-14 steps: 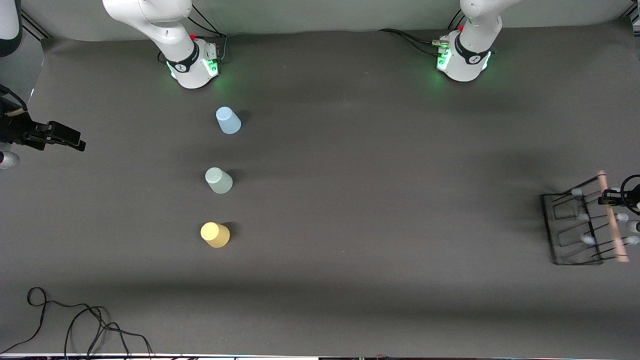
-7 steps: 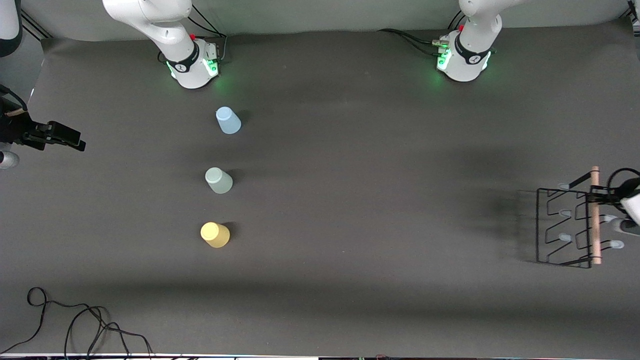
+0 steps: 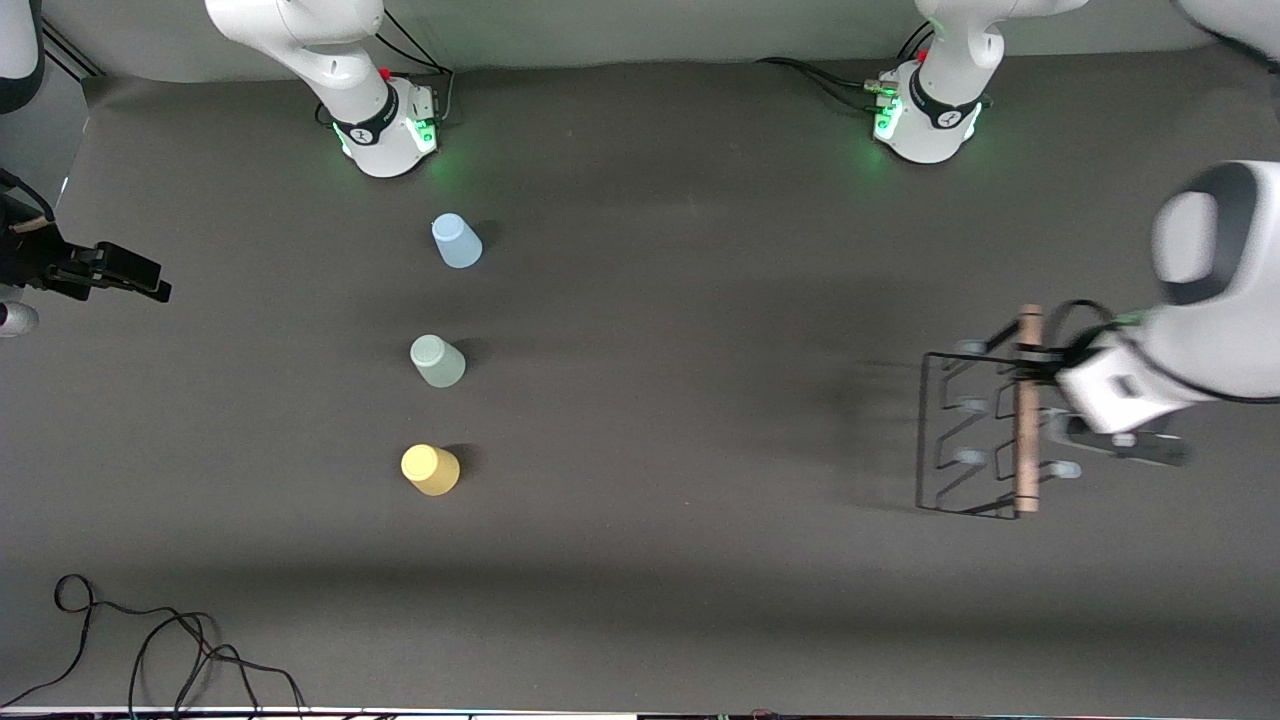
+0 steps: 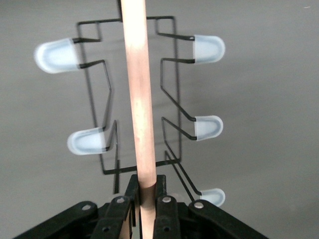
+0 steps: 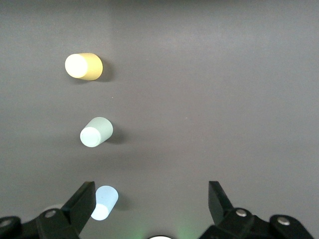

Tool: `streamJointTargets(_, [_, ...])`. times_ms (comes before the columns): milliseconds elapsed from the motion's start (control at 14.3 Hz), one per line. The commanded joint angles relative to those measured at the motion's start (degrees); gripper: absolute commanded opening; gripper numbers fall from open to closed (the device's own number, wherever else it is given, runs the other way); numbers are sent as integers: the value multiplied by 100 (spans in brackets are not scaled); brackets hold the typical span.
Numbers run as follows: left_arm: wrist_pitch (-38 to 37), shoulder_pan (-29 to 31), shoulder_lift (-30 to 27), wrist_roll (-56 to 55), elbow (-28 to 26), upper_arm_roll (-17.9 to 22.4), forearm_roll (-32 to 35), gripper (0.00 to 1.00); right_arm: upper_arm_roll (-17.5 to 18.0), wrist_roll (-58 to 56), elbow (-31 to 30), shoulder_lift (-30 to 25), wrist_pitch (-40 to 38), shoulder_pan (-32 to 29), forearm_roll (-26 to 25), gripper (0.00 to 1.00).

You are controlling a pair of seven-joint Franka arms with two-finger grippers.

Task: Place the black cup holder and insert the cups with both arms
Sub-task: 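Grasp the wooden rod of the rack with the left gripper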

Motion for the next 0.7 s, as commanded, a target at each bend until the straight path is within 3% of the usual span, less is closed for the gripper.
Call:
streamJointTargets(0, [-24, -872, -12, -923, 137, 121, -213, 0, 41, -25, -117, -141, 7, -44, -27, 100])
streamJointTargets(140, [115, -1488, 85, -1782, 295, 121, -380, 0, 41, -33, -117, -141, 7, -44, -27, 100])
streamJointTargets(351, [117, -2209, 479, -2514, 1225, -18, -398, 0, 41, -25, -126, -141, 7, -35, -27, 100])
streamJointTargets(631, [413, -2693, 805, -3446, 1333, -441, -381, 0, 41, -25, -126, -141, 7, -35, -27, 100])
